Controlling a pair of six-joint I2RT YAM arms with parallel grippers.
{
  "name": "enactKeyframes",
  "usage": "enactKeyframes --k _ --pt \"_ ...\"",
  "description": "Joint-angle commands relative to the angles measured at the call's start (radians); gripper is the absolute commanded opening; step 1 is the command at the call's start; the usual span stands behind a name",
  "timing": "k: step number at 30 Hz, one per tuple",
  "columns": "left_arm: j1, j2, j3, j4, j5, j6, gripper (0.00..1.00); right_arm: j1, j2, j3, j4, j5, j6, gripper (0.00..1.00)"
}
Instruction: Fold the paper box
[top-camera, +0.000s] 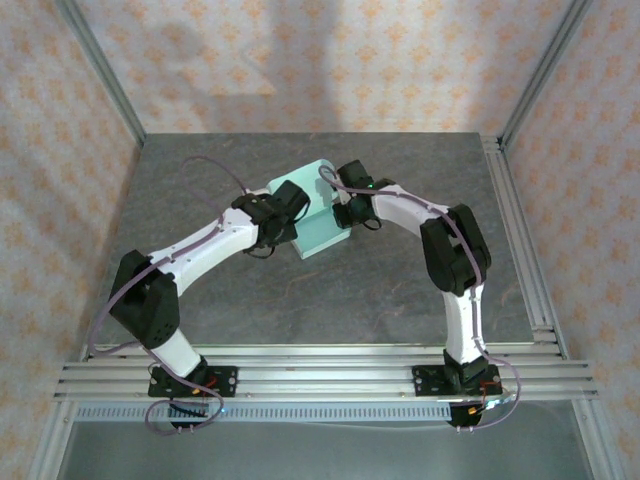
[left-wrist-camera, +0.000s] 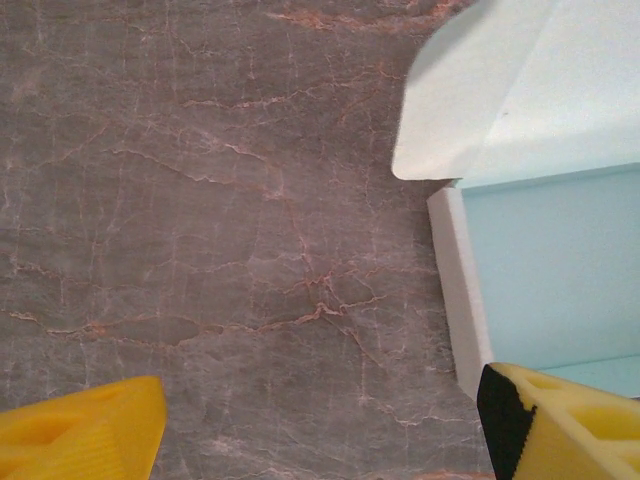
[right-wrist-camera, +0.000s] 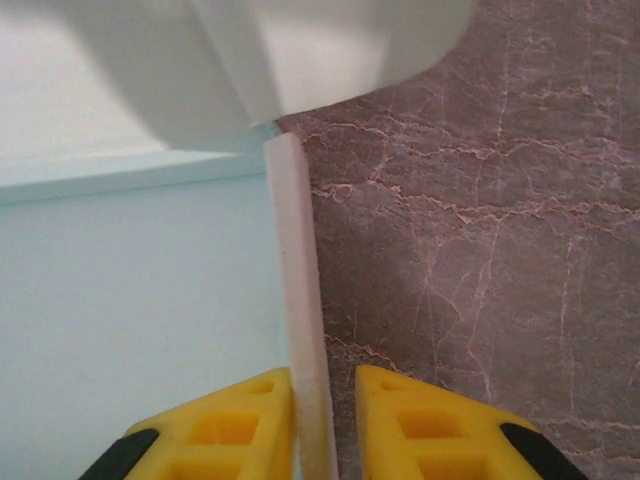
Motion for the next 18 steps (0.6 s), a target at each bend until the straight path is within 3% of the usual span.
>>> enactKeyframes --k 1,14,18 --pt "0.008 -0.016 -0.001 -0.01 -0.015 0.022 0.83 0.0 0.025 0.054 -0.04 0.027 0.002 0.19" --pt "0.015 -0.015 -0.005 -0.005 -0.006 0.042 0.83 0.022 0.04 0.041 -0.055 0.142 -0.024 0.1" --pt "0.018 -0.015 -0.008 -0.004 -0.005 0.046 0.83 0.047 0.042 0.039 -0.064 0.232 -0.039 0.07"
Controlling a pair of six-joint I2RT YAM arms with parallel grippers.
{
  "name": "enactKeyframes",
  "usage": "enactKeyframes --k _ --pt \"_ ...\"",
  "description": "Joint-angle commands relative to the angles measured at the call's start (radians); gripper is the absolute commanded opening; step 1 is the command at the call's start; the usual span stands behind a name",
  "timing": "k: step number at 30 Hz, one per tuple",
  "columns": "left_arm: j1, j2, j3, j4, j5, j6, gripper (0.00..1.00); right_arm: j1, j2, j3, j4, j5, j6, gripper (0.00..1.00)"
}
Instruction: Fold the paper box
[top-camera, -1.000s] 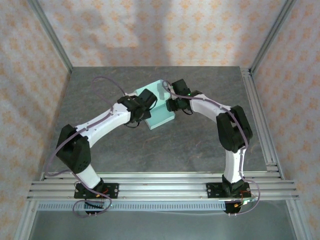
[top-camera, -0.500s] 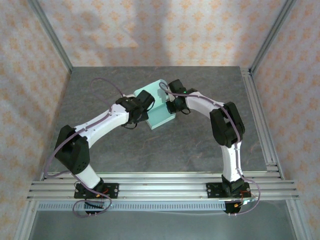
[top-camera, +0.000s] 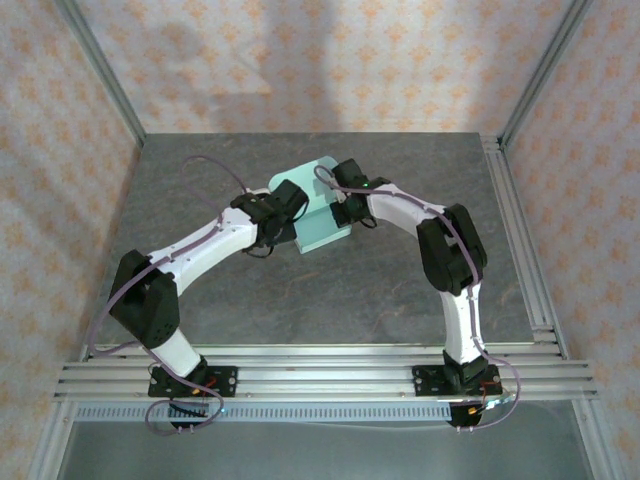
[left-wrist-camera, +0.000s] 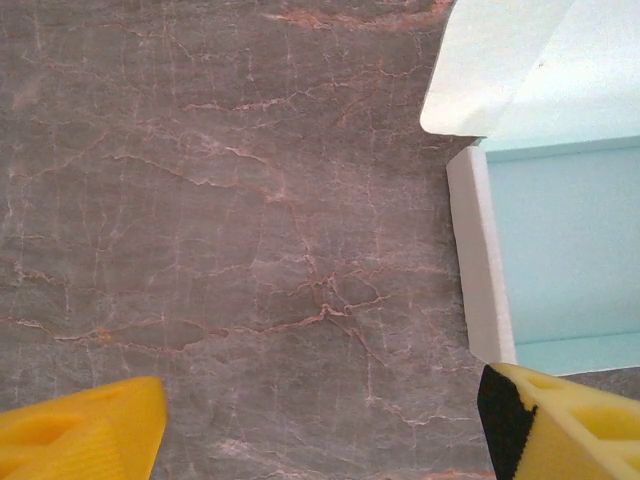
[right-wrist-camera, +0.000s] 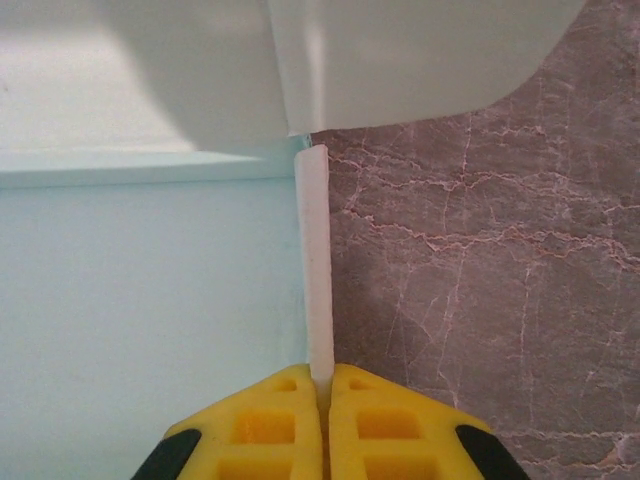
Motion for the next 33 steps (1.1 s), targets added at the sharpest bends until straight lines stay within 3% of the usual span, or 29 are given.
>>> enactKeyframes --k 1,6,10,15,25,33 --pt "0.013 -0.016 -0.009 -0.007 -0.015 0.017 0.83 0.025 0.027 0.007 -0.059 0.143 -0.028 0.06" --pt "0.047 -0.045 -0.035 -0.007 -0.013 -0.005 0.83 0.064 0.048 -0.006 -0.076 0.284 -0.041 0.06" --pt "0.134 -0.131 -0.137 0.071 0.072 -0.043 0.82 0.079 0.071 -0.023 -0.076 0.318 -0.015 0.06" --pt "0.196 -0.195 -0.179 0.053 0.045 -0.023 0.82 0.095 0.109 -0.021 -0.092 0.37 0.004 0.06" --pt "0.211 -0.214 -0.208 0.056 0.04 -0.02 0.82 0.105 0.155 0.0 -0.135 0.45 0.025 0.06" --pt "0.213 -0.215 -0.199 0.074 0.052 0.025 0.84 0.105 0.003 -0.111 -0.113 0.453 0.088 0.06"
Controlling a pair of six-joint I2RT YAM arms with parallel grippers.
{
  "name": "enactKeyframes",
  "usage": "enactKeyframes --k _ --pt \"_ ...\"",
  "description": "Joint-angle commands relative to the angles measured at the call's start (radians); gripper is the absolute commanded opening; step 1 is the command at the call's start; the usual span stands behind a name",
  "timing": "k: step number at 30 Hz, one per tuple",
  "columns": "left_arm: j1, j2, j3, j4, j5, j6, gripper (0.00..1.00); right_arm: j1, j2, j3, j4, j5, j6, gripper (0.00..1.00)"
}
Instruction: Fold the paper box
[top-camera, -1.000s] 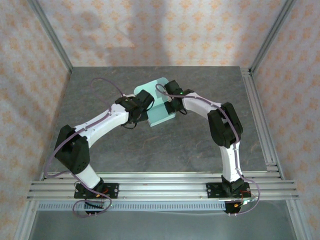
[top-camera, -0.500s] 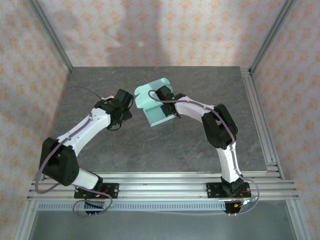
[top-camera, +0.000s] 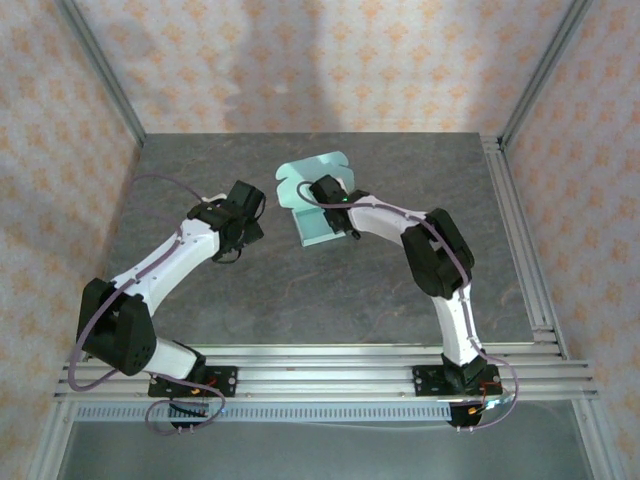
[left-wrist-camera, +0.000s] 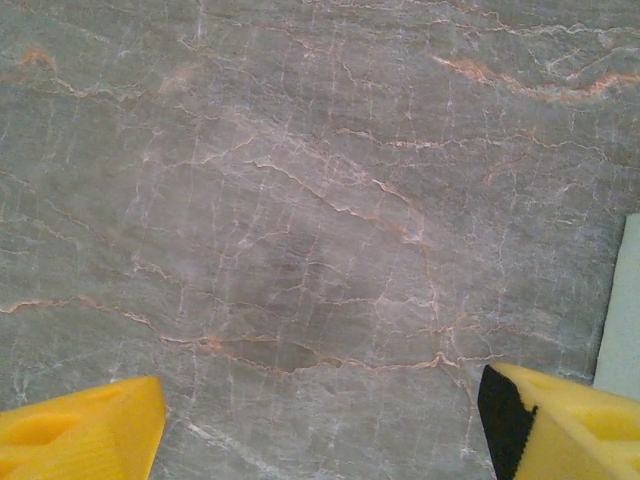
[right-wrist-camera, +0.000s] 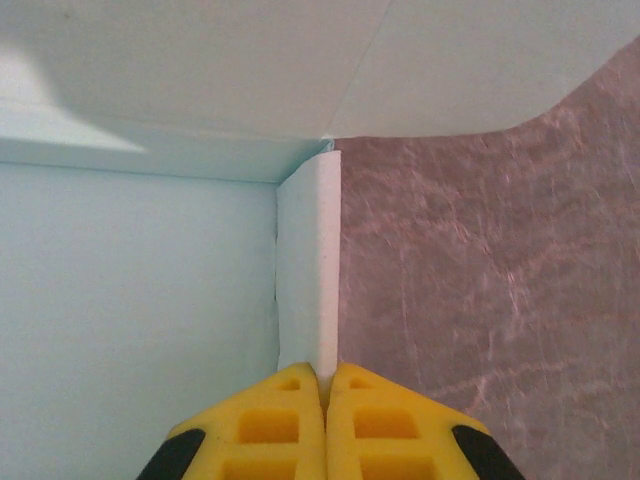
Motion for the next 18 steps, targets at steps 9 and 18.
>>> enactKeyframes --k 9,18 --pt "0.009 -0.072 -0.018 0.101 0.016 0.063 0.87 -0.015 -0.047 -0.116 -0.158 0.063 0.224 0.05" --pt "0.008 -0.141 -0.071 0.263 0.073 0.169 0.93 -0.046 -0.285 -0.297 0.111 -0.07 0.222 0.43"
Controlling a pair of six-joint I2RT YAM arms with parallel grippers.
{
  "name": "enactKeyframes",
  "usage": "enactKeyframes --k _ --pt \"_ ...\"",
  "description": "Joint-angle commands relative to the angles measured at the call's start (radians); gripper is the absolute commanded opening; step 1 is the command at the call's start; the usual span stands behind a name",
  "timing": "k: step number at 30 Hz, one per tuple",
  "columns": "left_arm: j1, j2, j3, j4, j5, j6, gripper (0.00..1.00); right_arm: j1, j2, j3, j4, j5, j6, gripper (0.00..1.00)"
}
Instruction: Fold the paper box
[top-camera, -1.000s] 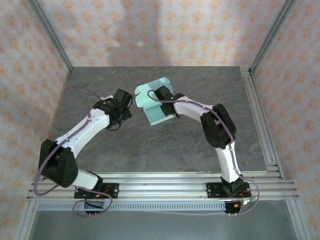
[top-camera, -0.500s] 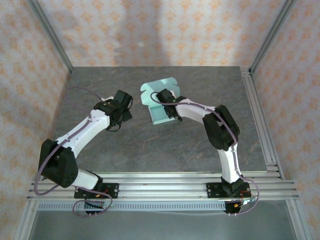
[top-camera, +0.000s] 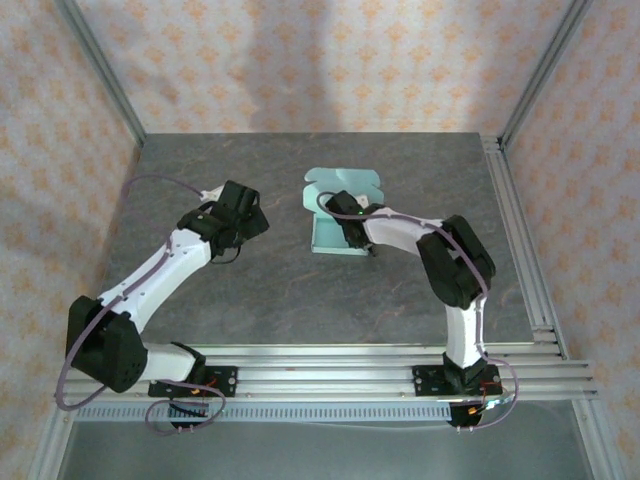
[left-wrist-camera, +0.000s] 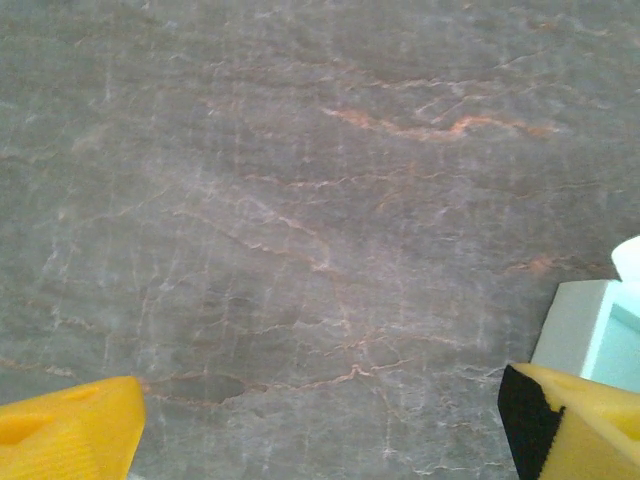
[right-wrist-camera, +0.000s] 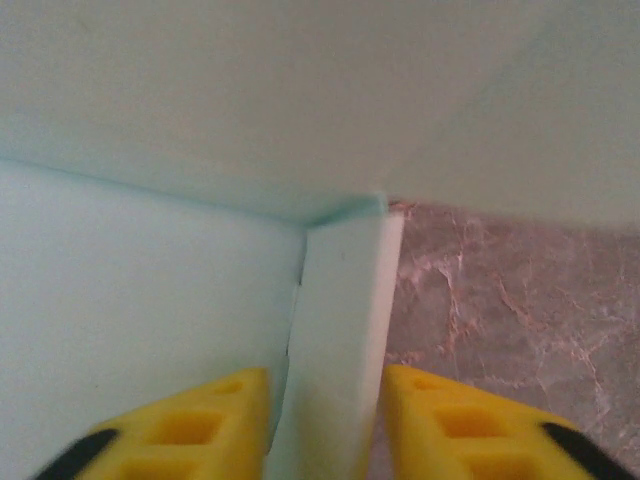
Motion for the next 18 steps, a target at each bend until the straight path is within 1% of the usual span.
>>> enactKeyframes --k 1,3,5,9,11,12,13,15,18 --pt "0.008 -0.036 -0.015 0.105 0.038 0.1 0.93 -0.035 -0.138 -0.05 0.128 -0.068 0.017 0.46" --pt "0.008 -0.028 -0.014 0.144 0.061 0.153 0.92 -0.061 -0.181 -0.076 0.16 -0.122 0.02 0.54" --pt "0.008 -0.002 0.009 0.171 0.101 0.218 0.92 -0.086 -0.222 -0.103 0.19 -0.162 0.014 0.59" --pt "0.007 0.068 0.075 0.188 0.155 0.373 0.93 -0.121 -0.316 -0.17 0.265 -0.242 -0.033 0.62" --pt "0.007 0.098 0.099 0.217 0.2 0.457 0.93 -0.133 -0.373 -0.204 0.302 -0.279 -0.048 0.63" --pt "0.007 0.114 0.116 0.22 0.218 0.492 0.96 -0.141 -0.396 -0.216 0.314 -0.3 -0.053 0.64" --pt "0.009 0.138 0.149 0.207 0.24 0.526 0.97 -0.149 -0.419 -0.227 0.323 -0.317 -0.056 0.65" --pt "0.009 0.199 0.227 0.166 0.288 0.592 0.96 -0.159 -0.456 -0.243 0.324 -0.334 -0.054 0.66" --pt "0.017 0.316 0.377 0.07 0.407 0.699 0.96 -0.172 -0.492 -0.26 0.313 -0.354 -0.058 0.68"
